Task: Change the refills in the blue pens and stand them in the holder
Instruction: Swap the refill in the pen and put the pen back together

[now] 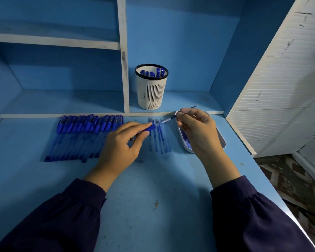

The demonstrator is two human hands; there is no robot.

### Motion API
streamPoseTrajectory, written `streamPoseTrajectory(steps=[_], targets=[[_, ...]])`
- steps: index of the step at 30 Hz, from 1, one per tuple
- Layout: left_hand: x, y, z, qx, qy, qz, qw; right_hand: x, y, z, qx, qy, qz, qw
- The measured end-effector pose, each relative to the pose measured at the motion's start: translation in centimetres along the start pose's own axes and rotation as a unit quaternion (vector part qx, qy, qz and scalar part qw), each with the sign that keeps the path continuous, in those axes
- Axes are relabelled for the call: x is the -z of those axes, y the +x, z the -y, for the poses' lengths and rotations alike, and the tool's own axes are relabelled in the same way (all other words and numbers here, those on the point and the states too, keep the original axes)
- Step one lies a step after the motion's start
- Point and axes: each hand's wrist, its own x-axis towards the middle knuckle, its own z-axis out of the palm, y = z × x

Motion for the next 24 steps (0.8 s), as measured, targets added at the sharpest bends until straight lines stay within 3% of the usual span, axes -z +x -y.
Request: streamPoseTrajectory(steps=[7, 12, 17, 24], targets=[[0.0, 0.0, 0.1, -0.004, -0.004, -0.003, 1.0, -0.2, -0.1, -0.4, 0.016, -0.018, 0.0, 1.0], [0.1, 0.0, 0.3, 0.007, -0.003, -0.012, 1.0, -0.4, -0.8, -0.4, 0.136, -0.109, -0.006, 0.985], [0.3, -0.1, -0.2, 0.004, -0.006, -0.016, 1.0, -1.7, -2.4, -1.6, 0.233, -0.17, 0.079, 0.954], [0.9, -0.9, -0.7, 0.007, -0.006, -0.014, 1.0, -2.7, -3.6, -2.7, 0.257, -0.156, 0.043, 0.953]])
